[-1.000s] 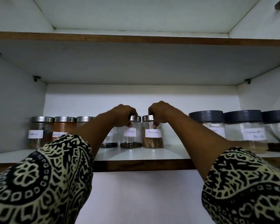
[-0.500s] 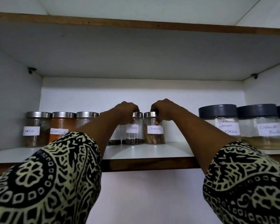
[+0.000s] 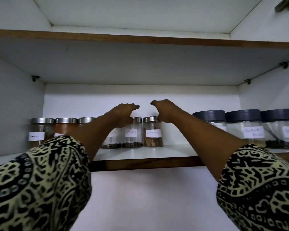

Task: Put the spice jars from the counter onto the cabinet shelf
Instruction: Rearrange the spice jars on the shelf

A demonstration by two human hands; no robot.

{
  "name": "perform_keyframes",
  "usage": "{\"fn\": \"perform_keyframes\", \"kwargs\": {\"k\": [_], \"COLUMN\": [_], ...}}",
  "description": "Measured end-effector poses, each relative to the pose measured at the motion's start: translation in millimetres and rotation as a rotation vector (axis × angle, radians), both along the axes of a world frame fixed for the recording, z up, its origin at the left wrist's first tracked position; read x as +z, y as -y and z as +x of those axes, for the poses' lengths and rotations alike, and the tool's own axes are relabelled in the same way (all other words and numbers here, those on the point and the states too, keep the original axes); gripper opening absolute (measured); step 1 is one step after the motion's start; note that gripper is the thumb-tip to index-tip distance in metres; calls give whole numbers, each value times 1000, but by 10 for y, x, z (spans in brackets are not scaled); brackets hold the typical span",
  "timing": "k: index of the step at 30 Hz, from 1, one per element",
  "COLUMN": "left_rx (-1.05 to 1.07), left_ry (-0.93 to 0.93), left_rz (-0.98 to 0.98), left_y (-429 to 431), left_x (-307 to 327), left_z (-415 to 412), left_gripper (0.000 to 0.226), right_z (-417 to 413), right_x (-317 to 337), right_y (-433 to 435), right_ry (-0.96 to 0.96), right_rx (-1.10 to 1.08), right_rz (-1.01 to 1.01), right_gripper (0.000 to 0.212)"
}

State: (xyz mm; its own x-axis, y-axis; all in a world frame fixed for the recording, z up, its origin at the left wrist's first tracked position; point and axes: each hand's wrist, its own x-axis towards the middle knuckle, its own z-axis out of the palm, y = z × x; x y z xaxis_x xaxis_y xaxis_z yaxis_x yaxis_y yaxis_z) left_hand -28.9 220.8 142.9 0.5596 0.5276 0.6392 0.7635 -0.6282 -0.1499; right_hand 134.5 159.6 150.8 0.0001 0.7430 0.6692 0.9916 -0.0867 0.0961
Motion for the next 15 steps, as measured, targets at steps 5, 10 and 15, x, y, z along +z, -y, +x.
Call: {"fn": "perform_keyframes", "kwargs": {"k": [5, 10, 15], "left_rx": [-97, -263, -322], "left_ry": [-43, -17, -8], "left_rz": [56, 120, 97], "left_y": [505, 1154, 1514], "left_x": [65, 81, 74], "left_z": [181, 663, 1227], "left_gripper": [59, 49, 48], "right_z": [168, 592, 1143], "right_x": [127, 122, 121], "right_y": [646, 1365, 1788], "right_ry": [16, 8, -8], "right_rx": [24, 24, -43], "right_rz": [75, 107, 38], "right_gripper": [58, 46, 46]}}
